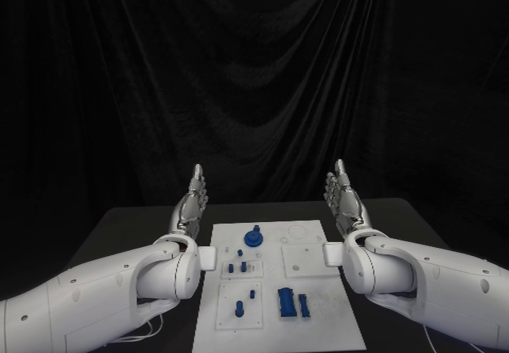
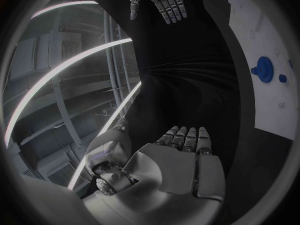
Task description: Assemble the parts on the task board
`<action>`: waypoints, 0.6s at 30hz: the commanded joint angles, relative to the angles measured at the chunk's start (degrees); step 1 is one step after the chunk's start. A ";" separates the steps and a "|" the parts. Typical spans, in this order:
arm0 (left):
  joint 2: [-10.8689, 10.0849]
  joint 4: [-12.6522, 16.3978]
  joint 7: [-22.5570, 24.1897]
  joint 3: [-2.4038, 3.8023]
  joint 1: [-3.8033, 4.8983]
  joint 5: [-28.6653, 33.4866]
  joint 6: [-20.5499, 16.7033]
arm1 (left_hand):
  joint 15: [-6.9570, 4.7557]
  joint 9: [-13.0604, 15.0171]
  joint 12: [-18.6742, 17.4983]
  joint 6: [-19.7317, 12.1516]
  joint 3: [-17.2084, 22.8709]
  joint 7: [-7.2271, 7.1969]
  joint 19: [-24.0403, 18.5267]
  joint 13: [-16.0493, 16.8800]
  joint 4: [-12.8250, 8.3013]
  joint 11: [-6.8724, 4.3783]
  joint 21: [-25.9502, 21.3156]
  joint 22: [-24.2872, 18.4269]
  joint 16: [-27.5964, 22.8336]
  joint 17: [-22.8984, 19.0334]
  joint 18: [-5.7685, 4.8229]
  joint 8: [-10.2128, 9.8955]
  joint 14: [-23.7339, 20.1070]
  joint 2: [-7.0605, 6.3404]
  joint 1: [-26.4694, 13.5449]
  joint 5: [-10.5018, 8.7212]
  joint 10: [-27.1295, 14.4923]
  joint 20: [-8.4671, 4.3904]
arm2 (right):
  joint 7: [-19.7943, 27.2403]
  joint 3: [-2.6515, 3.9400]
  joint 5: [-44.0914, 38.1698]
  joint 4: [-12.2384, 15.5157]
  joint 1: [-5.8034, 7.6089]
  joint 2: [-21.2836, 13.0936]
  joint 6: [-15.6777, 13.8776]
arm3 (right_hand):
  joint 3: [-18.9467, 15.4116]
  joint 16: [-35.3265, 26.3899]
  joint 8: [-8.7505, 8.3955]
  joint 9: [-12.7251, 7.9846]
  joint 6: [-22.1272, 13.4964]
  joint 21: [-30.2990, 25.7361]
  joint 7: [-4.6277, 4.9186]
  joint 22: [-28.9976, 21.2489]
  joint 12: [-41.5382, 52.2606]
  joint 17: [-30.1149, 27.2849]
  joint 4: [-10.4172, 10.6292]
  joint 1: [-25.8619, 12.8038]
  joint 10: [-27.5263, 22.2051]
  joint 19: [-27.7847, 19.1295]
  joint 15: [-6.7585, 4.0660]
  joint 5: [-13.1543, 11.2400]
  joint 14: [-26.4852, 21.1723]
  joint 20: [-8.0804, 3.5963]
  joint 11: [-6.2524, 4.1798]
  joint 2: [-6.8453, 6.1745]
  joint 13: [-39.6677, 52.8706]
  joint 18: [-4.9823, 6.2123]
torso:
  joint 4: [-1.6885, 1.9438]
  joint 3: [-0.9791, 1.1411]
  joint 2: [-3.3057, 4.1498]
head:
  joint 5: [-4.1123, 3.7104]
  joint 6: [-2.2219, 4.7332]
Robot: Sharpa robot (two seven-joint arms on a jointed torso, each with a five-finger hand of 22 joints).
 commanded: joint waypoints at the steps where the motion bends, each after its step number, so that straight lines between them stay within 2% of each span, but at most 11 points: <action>1: 0.11 0.17 0.28 0.08 -0.07 0.51 -1.35 | -0.51 -0.07 -0.34 -0.41 0.13 0.00 -0.03 -0.07 -0.38 -0.18 -0.20 -0.09 -0.21 -0.10 -1.21 -0.28 0.08 -0.13 -3.44 -0.65 -0.38 -0.40 | 0.67 0.07 0.19 0.01 -0.13 -0.01 -0.98 | -0.02 -0.20 -0.32 -0.07 -0.38 -0.36 0.04 -0.06 -0.22 -0.09 -0.45 -2.84 0.10 -0.02 -0.41 -0.39 -0.13 -0.70 -0.30 -0.07 -0.10 -0.90 | -0.01 0.00 0.00 | 0.01 -0.01; 3: 0.11 0.17 0.28 0.08 -0.07 0.51 -1.35 | -0.51 -0.07 -0.34 -0.41 0.13 0.00 -0.03 -0.07 -0.38 -0.18 -0.20 -0.09 -0.21 -0.10 -1.21 -0.28 0.08 -0.13 -3.96 -0.65 -0.38 -0.40 | 0.67 0.07 0.19 0.01 -0.13 -0.01 -0.98 | -0.02 -0.20 -0.32 -0.07 -0.38 -0.36 0.04 -0.06 -0.22 -0.09 -0.45 -4.81 0.10 -0.02 -0.41 -0.39 -0.13 -0.70 -0.30 -0.07 -0.10 -0.90 | -0.01 0.00 0.00 | 0.01 -0.01; 4: 0.11 0.17 0.28 0.08 -0.07 0.51 -1.35 | -0.51 -0.07 -0.34 -0.41 0.13 0.00 -0.03 -0.07 -0.38 -0.18 -0.20 -0.09 -0.21 -0.10 -1.21 -0.28 0.08 -0.13 -4.06 -0.65 -0.38 -0.40 | 0.67 0.07 0.19 0.01 -0.13 -0.01 -0.98 | -0.02 -0.20 -0.32 -0.07 -0.38 -0.36 0.04 -0.06 -0.22 -0.09 -0.45 -9.11 0.10 -0.02 -0.41 -0.39 -0.13 -0.70 -0.30 -0.07 -0.10 -0.90 | -0.01 0.00 0.00 | 0.01 -0.01; 6: 0.11 0.17 0.28 0.08 -0.07 0.51 -1.35 | -0.51 -0.07 -0.34 -0.41 0.13 0.00 -0.03 -0.07 -0.38 -0.18 -0.20 -0.09 -0.21 -0.10 -1.21 -0.28 0.08 -0.13 -5.93 -0.65 -0.38 -0.40 | 0.67 0.07 0.19 0.01 -0.13 -0.01 -0.98 | -0.02 -0.20 -0.32 -0.07 -0.38 -0.36 0.04 -0.06 -0.22 -0.09 -0.45 -9.11 0.10 -0.02 -0.41 -0.39 -0.13 -0.70 -0.30 -0.07 -0.10 -0.90 | -0.01 0.00 0.00 | 0.01 -0.01; 7: 0.11 0.17 0.28 0.08 -0.07 0.51 -1.35 | -0.51 -0.07 -0.34 -0.41 0.13 0.00 -0.03 -0.07 -0.38 -0.18 -0.20 -0.09 -0.21 -0.10 -1.21 -0.28 0.08 -0.13 -10.41 -0.65 -0.38 -0.40 | 0.67 0.07 0.19 0.01 -0.13 -0.01 -0.98 | -0.02 -0.20 -0.32 -0.07 -0.38 -0.36 0.04 -0.06 -0.22 -0.09 -0.45 -9.11 0.10 -0.02 -0.41 -0.39 -0.13 -0.70 -0.30 -0.07 -0.10 -0.90 | -0.01 0.00 0.00 | 0.01 -0.01; 18: 0.11 0.17 0.28 0.08 -0.07 0.51 -1.35 | -0.51 -0.07 -0.34 -0.41 0.13 0.00 -0.03 -0.07 -0.38 -0.18 -0.20 -0.09 -0.21 -0.10 -1.21 -0.28 0.08 -0.13 -10.41 -0.65 -0.38 -0.40 | 0.67 0.07 0.19 0.01 -0.13 -0.01 -0.98 | -0.02 -0.20 -0.32 -0.07 -0.38 -0.36 0.04 -0.06 -0.22 -0.09 -0.45 -9.11 0.10 -0.02 -0.41 -0.39 -0.13 -0.70 -0.30 -0.07 -0.10 -0.90 | -0.01 0.00 0.00 | 0.01 -0.01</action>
